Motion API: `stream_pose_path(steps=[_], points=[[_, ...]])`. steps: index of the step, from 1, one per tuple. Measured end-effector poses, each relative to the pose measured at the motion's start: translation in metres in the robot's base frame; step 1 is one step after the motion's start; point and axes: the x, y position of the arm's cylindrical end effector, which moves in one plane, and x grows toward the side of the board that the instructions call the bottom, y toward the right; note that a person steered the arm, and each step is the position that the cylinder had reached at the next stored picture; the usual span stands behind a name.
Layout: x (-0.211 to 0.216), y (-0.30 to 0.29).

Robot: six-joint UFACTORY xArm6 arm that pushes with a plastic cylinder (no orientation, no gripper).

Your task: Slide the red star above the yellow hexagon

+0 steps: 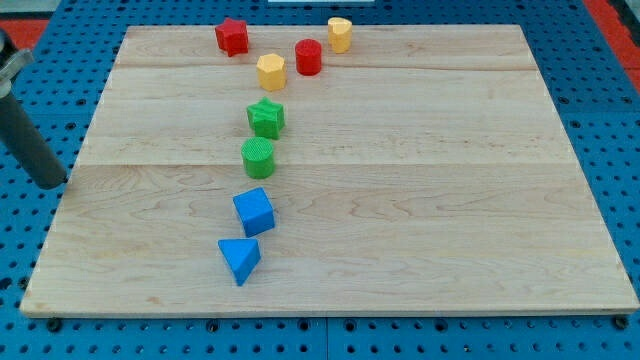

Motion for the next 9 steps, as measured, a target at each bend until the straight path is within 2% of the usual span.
stream_pose_path(steps=[3, 6, 7, 8, 9], points=[[0.0, -0.001], [0.008, 0.031], [0.0, 0.056], [-0.037, 0.086], [-0.037, 0.086]])
